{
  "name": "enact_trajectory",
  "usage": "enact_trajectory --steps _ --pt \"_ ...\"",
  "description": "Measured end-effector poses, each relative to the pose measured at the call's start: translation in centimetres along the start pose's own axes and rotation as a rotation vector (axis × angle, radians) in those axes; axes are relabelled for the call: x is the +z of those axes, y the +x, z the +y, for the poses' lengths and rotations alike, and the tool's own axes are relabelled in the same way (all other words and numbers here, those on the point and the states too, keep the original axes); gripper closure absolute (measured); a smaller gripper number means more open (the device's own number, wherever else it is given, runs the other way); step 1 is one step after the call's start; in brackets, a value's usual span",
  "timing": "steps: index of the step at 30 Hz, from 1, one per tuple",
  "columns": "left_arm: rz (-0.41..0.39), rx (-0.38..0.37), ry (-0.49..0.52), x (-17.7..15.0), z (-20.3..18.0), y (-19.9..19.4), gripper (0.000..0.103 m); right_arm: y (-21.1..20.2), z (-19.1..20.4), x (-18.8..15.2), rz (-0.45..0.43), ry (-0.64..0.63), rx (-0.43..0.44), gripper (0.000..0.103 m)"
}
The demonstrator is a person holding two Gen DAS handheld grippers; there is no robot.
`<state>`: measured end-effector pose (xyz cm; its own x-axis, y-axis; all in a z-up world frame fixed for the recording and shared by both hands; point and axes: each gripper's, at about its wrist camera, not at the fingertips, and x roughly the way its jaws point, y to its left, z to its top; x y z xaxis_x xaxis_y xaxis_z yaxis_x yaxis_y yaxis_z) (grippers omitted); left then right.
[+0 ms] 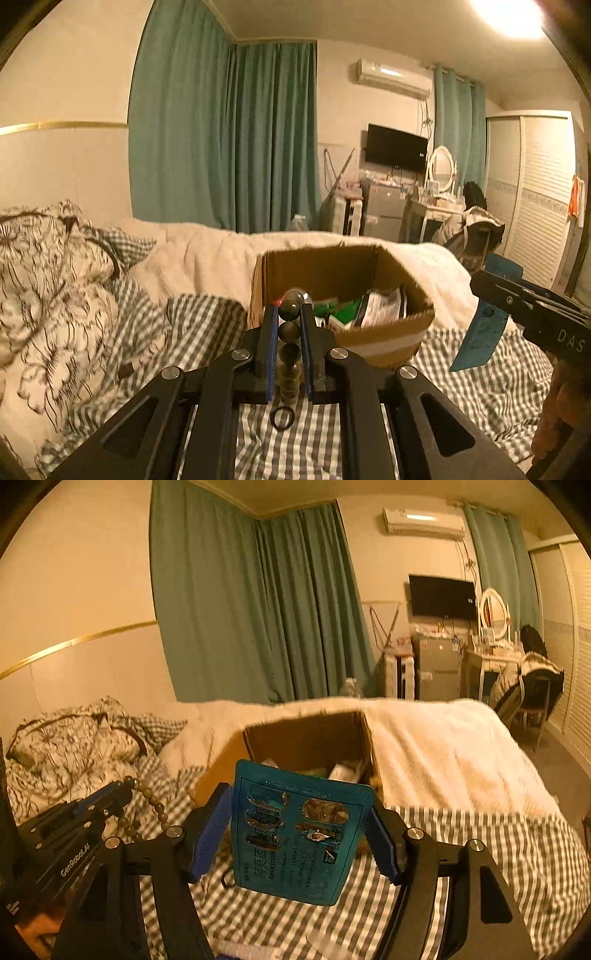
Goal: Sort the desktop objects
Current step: 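Lift and carry the bracelet and blister pack over the box with both grippers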
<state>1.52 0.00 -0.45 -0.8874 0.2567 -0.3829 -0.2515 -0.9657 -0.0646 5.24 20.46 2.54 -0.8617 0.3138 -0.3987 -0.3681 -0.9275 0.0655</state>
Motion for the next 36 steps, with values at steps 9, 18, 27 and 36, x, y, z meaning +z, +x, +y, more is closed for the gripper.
enact_trajectory --steps 9,18,27,36 --pt "-0.051 -0.023 -0.001 2.9 -0.6 -0.2 0.092 -0.1 0.7 2.9 -0.071 -0.017 0.018 0.035" --pt "-0.085 -0.031 0.032 5.7 -1.3 1.1 0.092 1.5 0.4 5.5 -0.098 -0.023 0.020 0.035" --pt "-0.055 -0.005 0.005 6.6 0.2 4.2 0.092 2.6 -1.7 8.8 -0.155 -0.010 0.005 0.035" --pt "-0.050 0.015 0.007 8.1 0.3 8.1 0.092 5.5 -3.0 10.0 -0.144 -0.025 -0.023 0.035"
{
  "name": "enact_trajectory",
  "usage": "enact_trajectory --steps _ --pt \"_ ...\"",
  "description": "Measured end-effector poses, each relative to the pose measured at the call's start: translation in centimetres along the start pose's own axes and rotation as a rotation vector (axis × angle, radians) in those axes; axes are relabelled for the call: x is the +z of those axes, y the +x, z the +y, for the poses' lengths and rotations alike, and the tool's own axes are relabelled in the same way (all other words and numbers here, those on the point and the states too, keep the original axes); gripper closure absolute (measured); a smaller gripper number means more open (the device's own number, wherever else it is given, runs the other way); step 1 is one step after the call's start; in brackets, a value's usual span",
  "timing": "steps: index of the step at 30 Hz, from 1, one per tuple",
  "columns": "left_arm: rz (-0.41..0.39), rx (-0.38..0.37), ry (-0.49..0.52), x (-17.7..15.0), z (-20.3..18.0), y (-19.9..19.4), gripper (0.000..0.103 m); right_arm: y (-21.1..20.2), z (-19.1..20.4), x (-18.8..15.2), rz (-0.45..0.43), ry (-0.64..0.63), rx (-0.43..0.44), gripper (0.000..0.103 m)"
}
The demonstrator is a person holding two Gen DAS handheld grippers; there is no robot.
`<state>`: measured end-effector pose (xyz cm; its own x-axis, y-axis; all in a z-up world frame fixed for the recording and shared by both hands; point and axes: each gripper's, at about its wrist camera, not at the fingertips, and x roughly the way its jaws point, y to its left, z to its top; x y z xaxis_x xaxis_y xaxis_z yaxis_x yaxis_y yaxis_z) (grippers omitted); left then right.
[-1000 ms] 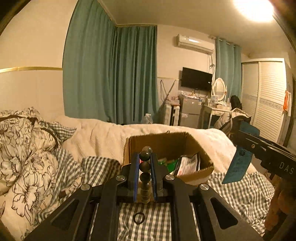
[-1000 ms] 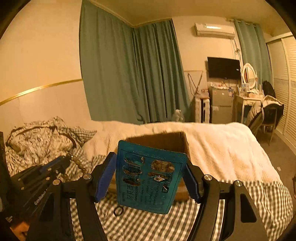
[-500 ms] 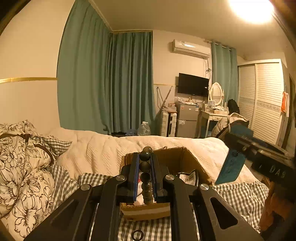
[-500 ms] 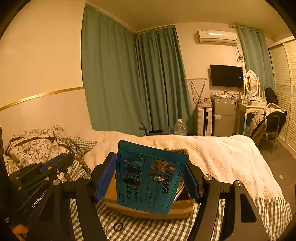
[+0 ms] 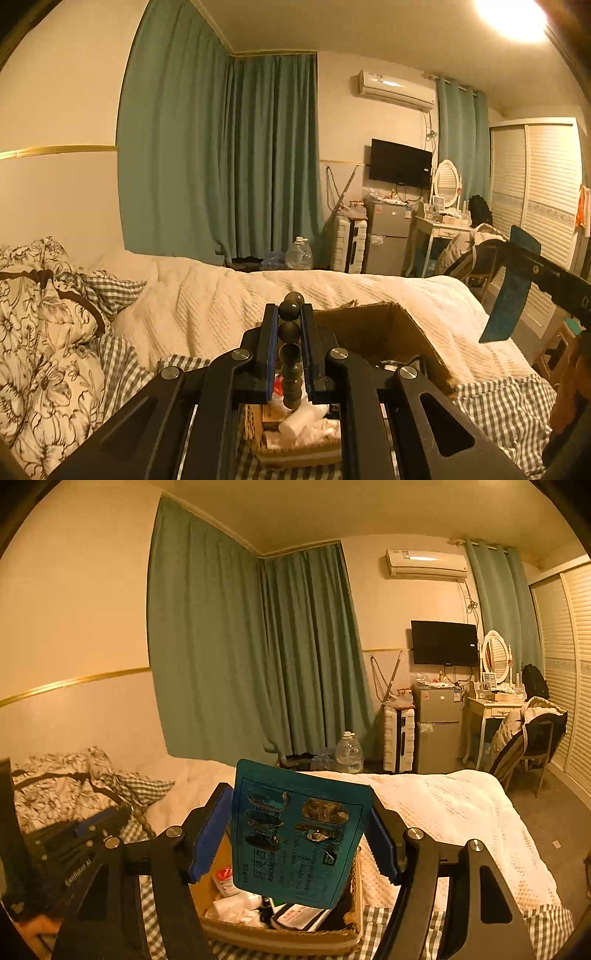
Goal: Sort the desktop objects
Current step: 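Lift and carry the bracelet and blister pack over the box with both grippers, then open both grippers to drop the bracelet and blister pack into the box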
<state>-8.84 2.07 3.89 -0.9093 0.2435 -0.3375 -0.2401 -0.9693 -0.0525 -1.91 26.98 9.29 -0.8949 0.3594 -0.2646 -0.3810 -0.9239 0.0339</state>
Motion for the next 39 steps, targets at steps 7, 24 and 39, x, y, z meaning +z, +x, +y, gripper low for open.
enact_trajectory --steps 7,24,39 --pt "0.066 -0.007 0.014 -1.4 0.1 5.1 0.092 4.6 0.0 -1.4 0.075 -0.027 -0.003 0.035" --pt "0.241 0.006 0.049 -5.9 -1.7 16.0 0.092 15.1 -1.7 -6.4 0.283 -0.075 0.013 0.035" --pt "0.261 0.041 0.035 -5.6 -1.9 15.9 0.052 16.9 -0.8 -8.2 0.359 -0.107 -0.016 0.033"
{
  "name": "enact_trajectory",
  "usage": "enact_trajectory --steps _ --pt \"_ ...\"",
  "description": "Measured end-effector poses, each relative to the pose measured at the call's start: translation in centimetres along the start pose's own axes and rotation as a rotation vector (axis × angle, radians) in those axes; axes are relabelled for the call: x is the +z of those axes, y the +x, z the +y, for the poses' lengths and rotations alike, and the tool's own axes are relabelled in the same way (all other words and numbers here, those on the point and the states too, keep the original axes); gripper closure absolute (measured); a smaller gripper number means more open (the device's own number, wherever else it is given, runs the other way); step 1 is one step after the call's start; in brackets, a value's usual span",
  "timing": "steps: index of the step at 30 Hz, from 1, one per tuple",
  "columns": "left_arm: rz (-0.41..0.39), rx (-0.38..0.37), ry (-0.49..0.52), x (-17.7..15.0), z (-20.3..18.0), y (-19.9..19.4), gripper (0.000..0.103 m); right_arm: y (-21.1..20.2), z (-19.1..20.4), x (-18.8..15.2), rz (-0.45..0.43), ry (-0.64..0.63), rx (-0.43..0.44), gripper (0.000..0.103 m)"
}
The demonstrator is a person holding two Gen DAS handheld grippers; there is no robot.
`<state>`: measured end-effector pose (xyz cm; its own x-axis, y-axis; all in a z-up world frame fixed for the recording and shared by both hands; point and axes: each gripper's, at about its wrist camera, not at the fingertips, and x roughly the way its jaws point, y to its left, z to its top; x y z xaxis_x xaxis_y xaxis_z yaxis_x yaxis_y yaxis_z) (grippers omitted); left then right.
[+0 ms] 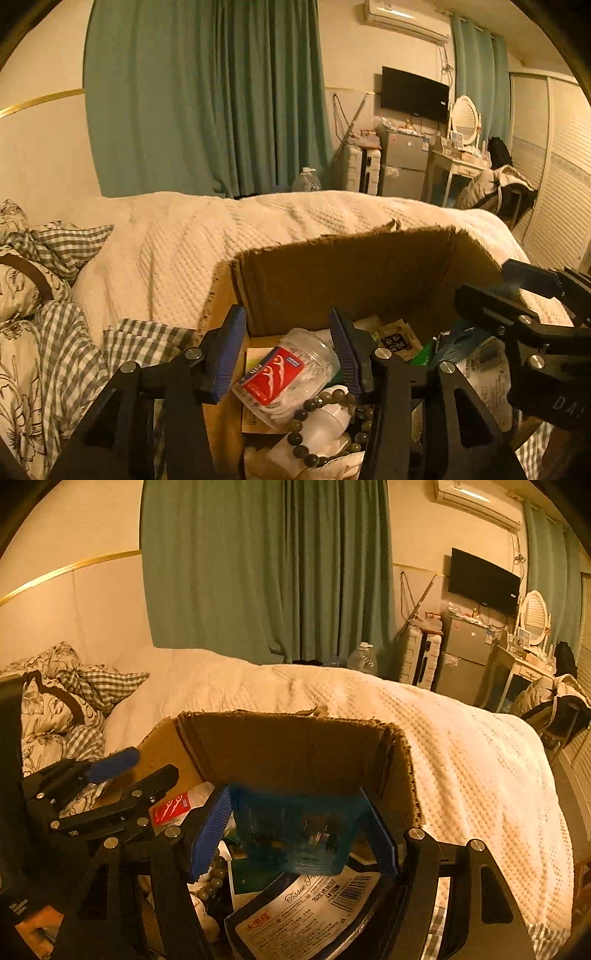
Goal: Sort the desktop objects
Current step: 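Open both grippers to drop the bracelet and blister pack into the box, then move both grippers back toward the black hair tie and clear plastic strip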
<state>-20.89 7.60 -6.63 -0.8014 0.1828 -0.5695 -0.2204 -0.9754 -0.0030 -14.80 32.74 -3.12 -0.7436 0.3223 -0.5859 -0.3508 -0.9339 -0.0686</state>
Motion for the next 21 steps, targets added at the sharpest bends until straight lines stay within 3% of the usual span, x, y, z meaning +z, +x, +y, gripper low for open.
enact_trajectory --steps 2,6,10,11,12,21 --pt "-0.011 0.003 -0.015 0.3 0.5 -0.7 0.042 -0.7 -0.2 0.1 -0.012 0.011 -0.010 0.029" --pt "-0.050 0.011 -0.051 1.1 1.5 -2.9 0.033 -2.5 -0.5 0.3 -0.049 0.035 -0.031 0.021" --pt "-0.099 0.028 -0.091 1.7 2.6 -5.4 0.004 -4.4 -0.4 0.5 -0.092 0.053 -0.050 0.007" --pt "-0.113 0.030 -0.097 1.7 2.8 -6.1 0.002 -4.9 -0.4 0.5 -0.102 0.058 -0.053 0.004" --pt "-0.130 0.028 -0.097 1.9 3.0 -6.9 0.001 -5.4 -0.4 0.5 -0.115 0.064 -0.057 0.000" --pt "-0.188 0.067 -0.043 2.0 2.4 -11.8 0.000 -10.1 -0.3 0.5 -0.204 0.100 -0.082 0.000"
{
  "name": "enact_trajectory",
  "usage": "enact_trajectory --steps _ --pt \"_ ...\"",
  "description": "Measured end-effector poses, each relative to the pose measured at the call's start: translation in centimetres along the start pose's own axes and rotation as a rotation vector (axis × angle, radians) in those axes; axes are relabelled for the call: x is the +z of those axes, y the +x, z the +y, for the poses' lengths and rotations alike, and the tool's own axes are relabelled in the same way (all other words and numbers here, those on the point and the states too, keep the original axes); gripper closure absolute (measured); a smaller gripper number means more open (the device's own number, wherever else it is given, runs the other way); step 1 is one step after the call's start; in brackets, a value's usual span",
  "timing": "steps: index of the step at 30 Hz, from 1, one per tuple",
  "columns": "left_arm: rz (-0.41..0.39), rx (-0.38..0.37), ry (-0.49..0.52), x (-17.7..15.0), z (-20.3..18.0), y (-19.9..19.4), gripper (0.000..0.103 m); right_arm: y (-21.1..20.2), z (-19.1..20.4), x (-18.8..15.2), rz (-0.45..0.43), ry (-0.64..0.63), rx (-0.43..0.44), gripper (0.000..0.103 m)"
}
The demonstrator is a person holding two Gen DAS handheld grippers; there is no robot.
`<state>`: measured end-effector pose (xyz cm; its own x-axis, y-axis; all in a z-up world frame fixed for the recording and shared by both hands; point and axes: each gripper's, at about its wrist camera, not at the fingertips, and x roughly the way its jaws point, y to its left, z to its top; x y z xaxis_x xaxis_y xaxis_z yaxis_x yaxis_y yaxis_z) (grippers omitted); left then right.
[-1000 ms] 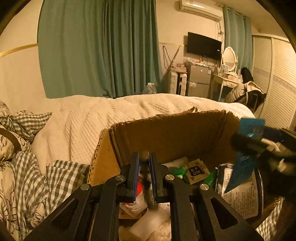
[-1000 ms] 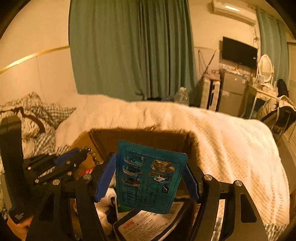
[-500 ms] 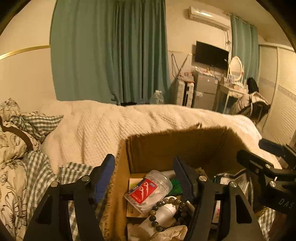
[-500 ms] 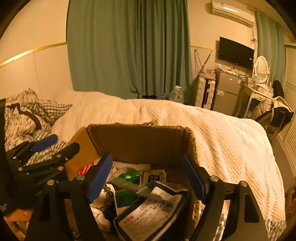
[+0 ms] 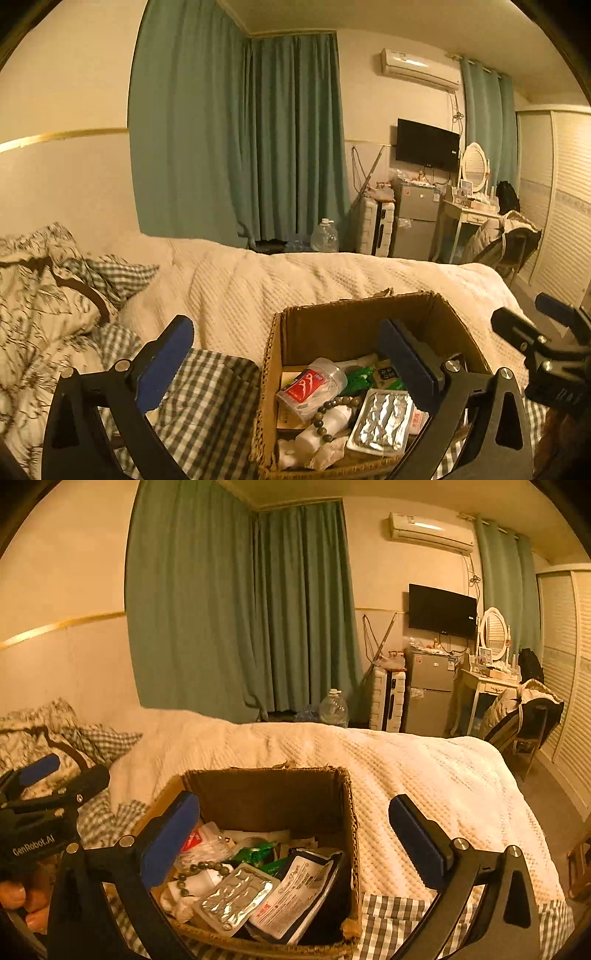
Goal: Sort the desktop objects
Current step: 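Move both grippers back toward the black hair tie and clear plastic strip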
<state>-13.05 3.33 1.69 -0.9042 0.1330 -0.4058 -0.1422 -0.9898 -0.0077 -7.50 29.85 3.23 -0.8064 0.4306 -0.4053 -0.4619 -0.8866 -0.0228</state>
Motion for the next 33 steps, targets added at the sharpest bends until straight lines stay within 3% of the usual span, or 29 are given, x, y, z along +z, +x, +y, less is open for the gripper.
enact_trajectory --steps 12,19,26,33 --pt "0.041 0.048 0.062 -1.5 0.4 -3.6 0.000 -4.5 0.1 0.4 -0.024 0.017 -0.037 0.000" --pt "0.097 0.023 0.052 -2.2 1.5 -4.7 0.000 -6.6 1.2 -0.6 0.051 -0.019 -0.014 0.000" --pt "0.116 0.005 0.035 -3.6 1.5 -5.8 0.000 -7.9 2.0 -3.0 0.095 -0.057 -0.055 0.000" --pt "0.231 0.008 0.041 -8.1 2.0 -5.0 0.000 -7.3 2.2 -4.4 0.191 -0.070 -0.044 0.000"
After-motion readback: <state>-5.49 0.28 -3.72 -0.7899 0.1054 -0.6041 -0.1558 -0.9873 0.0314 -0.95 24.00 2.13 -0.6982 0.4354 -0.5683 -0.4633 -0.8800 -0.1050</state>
